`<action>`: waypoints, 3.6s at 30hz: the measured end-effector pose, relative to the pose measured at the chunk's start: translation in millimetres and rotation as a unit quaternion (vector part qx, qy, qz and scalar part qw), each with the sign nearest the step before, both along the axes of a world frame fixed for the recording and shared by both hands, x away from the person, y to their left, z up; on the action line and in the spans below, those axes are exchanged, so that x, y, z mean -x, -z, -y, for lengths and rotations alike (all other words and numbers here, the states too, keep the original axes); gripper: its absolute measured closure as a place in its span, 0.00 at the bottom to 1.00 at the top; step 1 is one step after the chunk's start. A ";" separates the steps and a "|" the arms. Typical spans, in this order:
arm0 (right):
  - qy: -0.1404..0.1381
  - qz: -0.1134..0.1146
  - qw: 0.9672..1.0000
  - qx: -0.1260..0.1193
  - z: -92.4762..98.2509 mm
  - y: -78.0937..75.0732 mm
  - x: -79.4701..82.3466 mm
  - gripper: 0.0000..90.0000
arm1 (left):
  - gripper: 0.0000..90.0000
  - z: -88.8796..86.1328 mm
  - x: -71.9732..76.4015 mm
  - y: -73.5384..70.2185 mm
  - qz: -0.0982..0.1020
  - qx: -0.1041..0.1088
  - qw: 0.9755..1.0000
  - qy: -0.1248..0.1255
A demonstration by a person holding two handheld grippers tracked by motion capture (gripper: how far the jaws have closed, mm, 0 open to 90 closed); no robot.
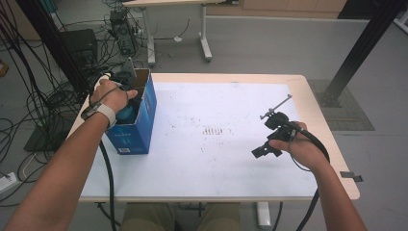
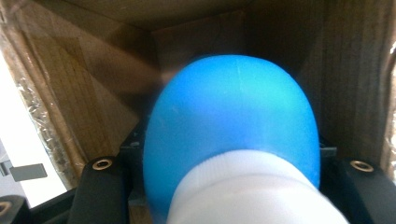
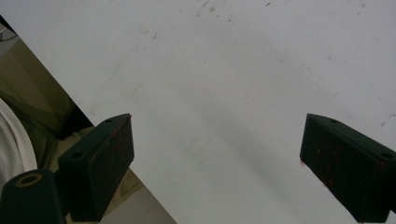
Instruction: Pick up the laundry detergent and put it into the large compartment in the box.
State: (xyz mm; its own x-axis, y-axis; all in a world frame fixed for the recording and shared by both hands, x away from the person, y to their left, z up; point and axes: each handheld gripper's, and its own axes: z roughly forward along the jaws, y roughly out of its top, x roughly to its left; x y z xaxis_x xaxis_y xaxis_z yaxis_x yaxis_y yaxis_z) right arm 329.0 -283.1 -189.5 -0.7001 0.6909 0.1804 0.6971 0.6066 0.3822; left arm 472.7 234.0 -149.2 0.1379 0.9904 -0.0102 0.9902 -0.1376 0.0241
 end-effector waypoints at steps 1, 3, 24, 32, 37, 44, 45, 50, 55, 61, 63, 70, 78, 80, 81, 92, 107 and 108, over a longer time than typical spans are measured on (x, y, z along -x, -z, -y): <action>0.000 0.001 1.000 0.000 0.7 -0.7 0.4 0.11 | 0.43 0.1 -0.1 0.1 0.000 0.000 1.000 0.000; 0.000 0.001 1.000 0.000 1.0 -1.0 0.4 0.11 | 0.43 0.4 -0.2 -0.1 -0.001 0.000 1.000 0.000; 0.000 0.002 1.000 0.004 -0.2 -4.4 1.7 0.11 | 0.43 -1.7 0.2 0.0 -0.001 0.003 1.000 0.000; 0.000 0.004 1.000 0.003 -0.9 -5.5 2.1 0.11 | 0.43 -2.5 1.2 0.0 0.001 0.004 1.000 -0.001; 0.002 0.003 1.000 0.004 0.4 -5.6 2.8 0.11 | 0.43 -2.1 1.2 0.0 0.001 0.003 1.000 -0.001; 0.002 0.004 1.000 0.002 1.2 -4.4 2.9 0.11 | 0.43 -1.4 0.0 0.0 -0.001 0.003 1.000 -0.003; 0.001 0.004 1.000 0.003 1.2 -4.4 2.8 0.11 | 0.43 -1.2 -0.1 0.0 -0.002 0.003 1.000 -0.002; 0.003 0.004 1.000 0.003 1.7 -4.9 3.0 0.11 | 0.43 -1.7 -0.5 0.0 -0.003 0.004 1.000 -0.002; 0.003 0.004 1.000 0.002 1.4 -4.1 3.3 0.11 | 0.43 -1.7 0.0 0.1 -0.002 0.003 1.000 -0.002; 0.002 0.004 1.000 0.001 1.4 -4.7 3.5 0.11 | 0.43 -0.9 -0.1 -0.3 -0.003 0.002 1.000 0.000; 0.002 0.004 1.000 0.002 1.3 -4.6 3.4 0.11 | 0.42 -1.2 0.0 -0.2 -0.003 0.003 1.000 -0.001; 0.001 0.004 1.000 0.002 1.2 -3.7 3.1 0.11 | 0.43 -1.4 0.3 -0.2 -0.002 0.003 1.000 0.000; 0.000 0.004 1.000 0.003 0.0 -4.1 2.4 0.11 | 0.42 -1.1 0.5 -0.1 -0.002 0.003 1.000 0.000; 0.000 0.004 1.000 0.002 0.2 -4.6 2.5 0.11 | 0.42 -1.3 0.6 0.0 -0.001 0.003 1.000 0.002; 0.000 0.004 1.000 0.002 0.2 -4.6 2.5 0.11 | 0.42 -1.6 0.7 0.0 -0.001 0.004 1.000 0.002; -0.001 0.004 1.000 0.004 -1.4 -5.2 2.7 0.11 | 0.42 -1.5 0.7 -0.2 -0.001 0.006 1.000 0.004; 0.000 0.004 1.000 0.007 -0.8 -5.4 4.6 0.11 | 0.41 -0.8 1.0 -0.5 0.002 0.010 1.000 0.004; 0.000 0.005 1.000 0.007 -0.6 -5.3 4.8 0.11 | 0.41 -0.6 1.0 -0.5 0.002 0.010 1.000 0.005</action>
State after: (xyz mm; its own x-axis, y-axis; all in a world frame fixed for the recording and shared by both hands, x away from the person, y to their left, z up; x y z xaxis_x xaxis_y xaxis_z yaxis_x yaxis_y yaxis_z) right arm 324.2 -282.5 -184.2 -0.7012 0.6937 0.1646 0.6940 0.6113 0.3804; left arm 471.7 234.6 -148.6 0.1473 0.9887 -0.0294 0.9888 -0.1465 0.0300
